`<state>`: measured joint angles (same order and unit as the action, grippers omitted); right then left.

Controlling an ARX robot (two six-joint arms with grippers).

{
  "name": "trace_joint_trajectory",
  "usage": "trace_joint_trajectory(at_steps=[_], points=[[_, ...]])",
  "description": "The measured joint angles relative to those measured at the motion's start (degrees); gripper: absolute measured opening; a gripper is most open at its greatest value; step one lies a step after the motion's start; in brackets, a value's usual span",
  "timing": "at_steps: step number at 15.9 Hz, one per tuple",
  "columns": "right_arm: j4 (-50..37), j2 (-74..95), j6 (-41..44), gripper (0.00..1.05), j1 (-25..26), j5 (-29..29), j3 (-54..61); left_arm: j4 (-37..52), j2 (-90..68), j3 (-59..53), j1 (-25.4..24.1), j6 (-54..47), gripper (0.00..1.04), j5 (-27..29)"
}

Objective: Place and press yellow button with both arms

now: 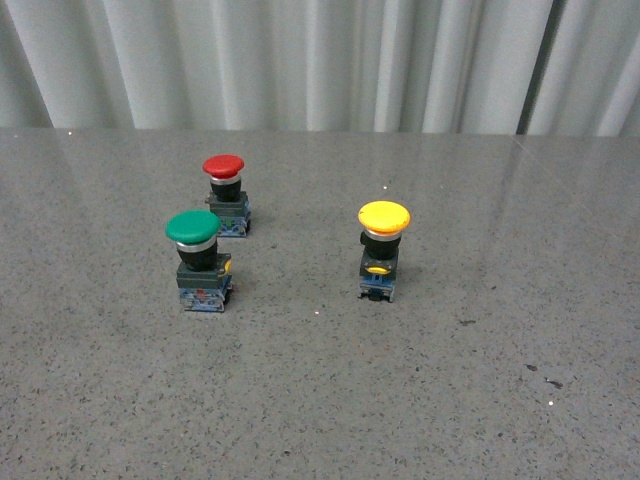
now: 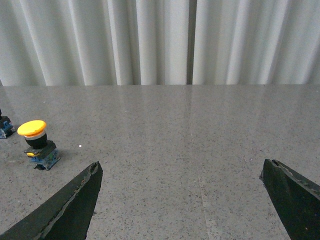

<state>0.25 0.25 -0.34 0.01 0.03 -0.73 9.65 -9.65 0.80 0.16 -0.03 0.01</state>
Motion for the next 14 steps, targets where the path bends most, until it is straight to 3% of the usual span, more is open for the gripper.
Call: trace_joint_trajectory(at_steps=[2,11,12,14], points=[[0.0,0.0,0.0,0.98,0.0,-0.02,0.0,-9.86,9.07,0.04,0.0,0.0,0.02,0.0],[0.0,0.0,0.0,0.98,0.0,0.0,0.0,-9.88,9.03,0.04,0.0,0.0,0.02,0.02],[-0.02,0.0,0.0,0.98,0.0,0.0,0.0,-9.92,9.03,0.04,0.0,0.02,0.05,0.0],[0.0,0.0,0.0,0.98,0.0,0.0,0.0,-9.92,9.03,0.04,0.0,0.02,0.21,0.0]])
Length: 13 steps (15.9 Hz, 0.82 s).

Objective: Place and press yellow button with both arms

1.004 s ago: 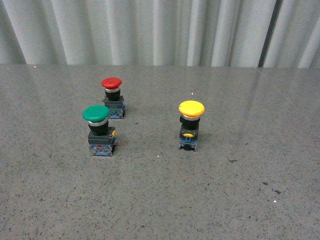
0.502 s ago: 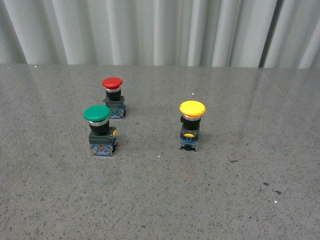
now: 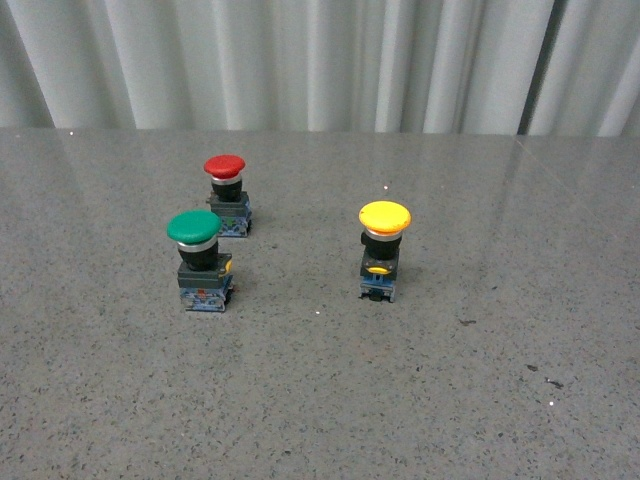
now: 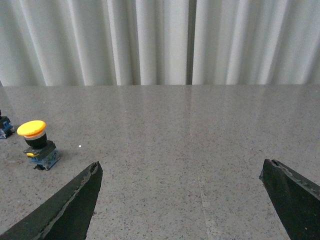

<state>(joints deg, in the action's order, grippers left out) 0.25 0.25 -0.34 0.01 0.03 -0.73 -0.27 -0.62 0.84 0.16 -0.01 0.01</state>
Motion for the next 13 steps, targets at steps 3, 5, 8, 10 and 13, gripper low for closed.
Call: trace_joint_trajectory(at_steps=[3,5,8,10,13], points=[[-34.23,61.68,-7.39,0.98,-15.12,9.31,-26.6,0.04,0.0,0.0,0.0,-0.02,0.98,0.0],[-34.67,72.76,-7.32,0.98,-19.61,7.52,-33.46,0.02,0.0,0.0,0.0,-0.02,0.98,0.0],[-33.53,85.35,-7.02,0.98,-25.59,5.38,-41.51,0.04,0.0,0.0,0.0,-0.02,0.98,0.0],[-33.07,88.7,-6.69,0.87,-27.21,4.42,-42.71,0.02,0.0,0.0,0.0,-0.02,0.98,0.0],[-32.59,91.34,-6.45,0.6,-27.76,3.21,-43.08,0.02,0.0,0.0,0.0,-0.02,0.98,0.0]])
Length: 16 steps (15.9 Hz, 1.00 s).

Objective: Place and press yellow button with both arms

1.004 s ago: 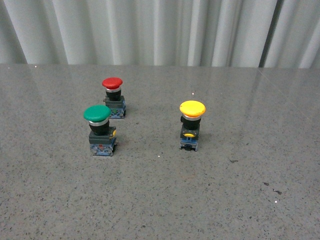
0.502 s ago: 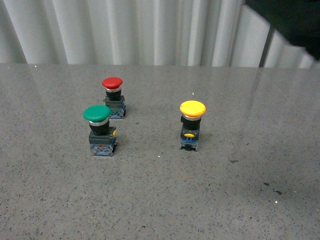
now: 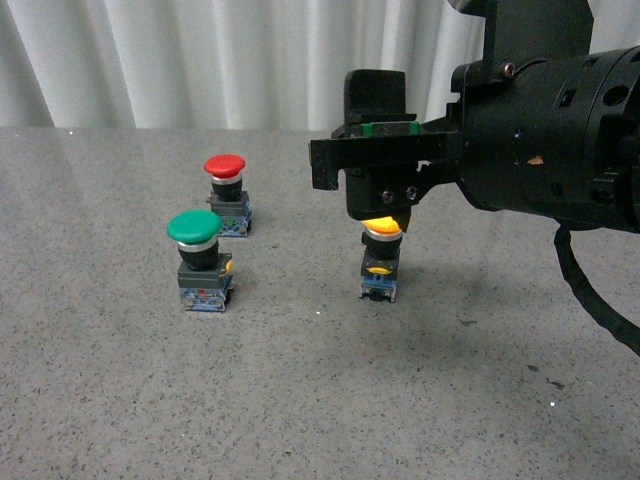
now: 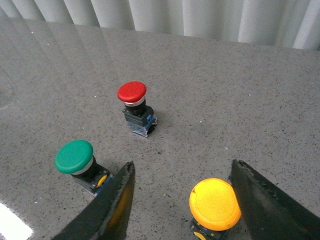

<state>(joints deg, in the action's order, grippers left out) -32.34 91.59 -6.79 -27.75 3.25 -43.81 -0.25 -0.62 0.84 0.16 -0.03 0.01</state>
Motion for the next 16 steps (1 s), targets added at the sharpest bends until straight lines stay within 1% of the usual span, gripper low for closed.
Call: trace_joint_trajectory(at_steps=[1,3,4,5,6,7,10,16], points=[[0.13,0.94,-0.02,0.48,0.0,-0.15,-0.35,0.0,0.0,0.0,0.0,0.0,0.98,0.0],[0.17,2.19,-0.02,0.34,0.02,-0.55,-0.94,0.0,0.0,0.0,0.0,0.0,0.98,0.0],[0.17,3.06,0.0,0.23,0.07,-0.87,-1.29,0.0,0.0,0.0,0.0,0.0,0.98,0.0],[0.17,3.63,0.0,0.17,0.09,-0.96,-1.51,0.0,0.0,0.0,0.0,0.0,0.98,0.0],[0.2,4.39,0.04,0.08,0.39,-0.98,-1.92,0.0,0.0,0.0,0.0,0.0,0.98,0.0],[0.28,5.25,0.24,0.02,0.61,-1.31,-2.47,0.02,0.0,0.0,0.0,0.0,0.98,0.02],[0.52,7.17,0.33,0.02,1.51,-2.05,-3.54,0.0,0.0,0.0,0.0,0.0,0.98,0.0],[0.28,9.35,0.35,0.02,1.57,-2.21,-3.52,0.0,0.0,0.0,0.0,0.0,0.98,0.0]])
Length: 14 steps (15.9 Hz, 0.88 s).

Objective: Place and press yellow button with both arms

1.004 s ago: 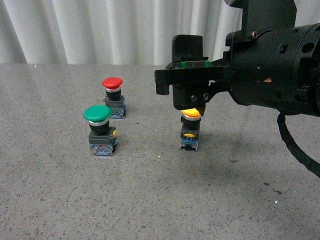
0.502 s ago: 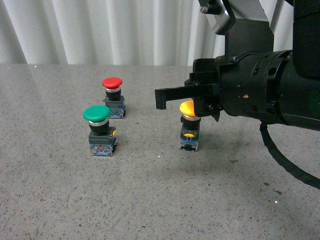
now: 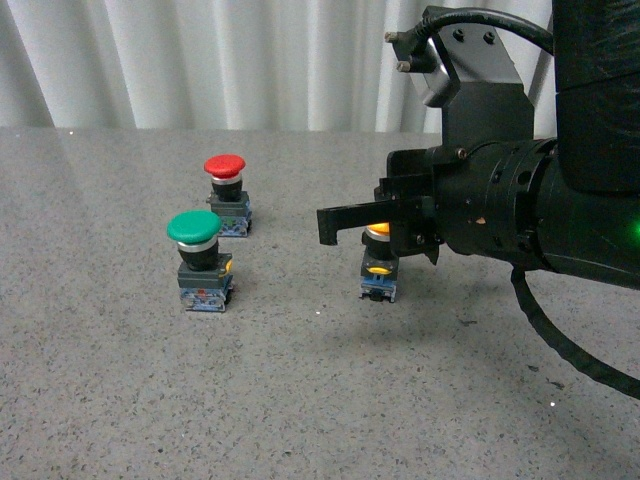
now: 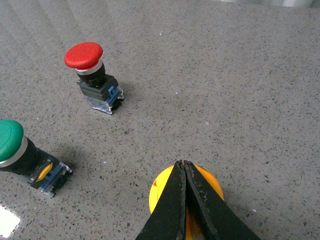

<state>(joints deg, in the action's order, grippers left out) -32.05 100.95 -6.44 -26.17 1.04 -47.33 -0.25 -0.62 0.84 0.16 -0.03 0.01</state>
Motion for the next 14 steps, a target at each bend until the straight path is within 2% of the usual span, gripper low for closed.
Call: trace_joint_trajectory(at_steps=[8,11,13,14], points=[[2.95,1.29,2.36,0.02,0.28,1.01,-0.79,0.02,0.0,0.0,0.0,0.0,0.98,0.0],[-7.48,0.07,-0.28,0.02,0.31,3.96,2.89,0.0,0.0,0.0,0.0,0.0,0.98,0.0],[-17.75,-4.22,-5.49,0.02,0.39,3.93,3.69,0.0,0.0,0.0,0.0,0.0,0.98,0.0],[-19.34,-7.32,-7.69,0.02,0.74,3.93,3.67,0.0,0.0,0.0,0.0,0.0,0.98,0.0]])
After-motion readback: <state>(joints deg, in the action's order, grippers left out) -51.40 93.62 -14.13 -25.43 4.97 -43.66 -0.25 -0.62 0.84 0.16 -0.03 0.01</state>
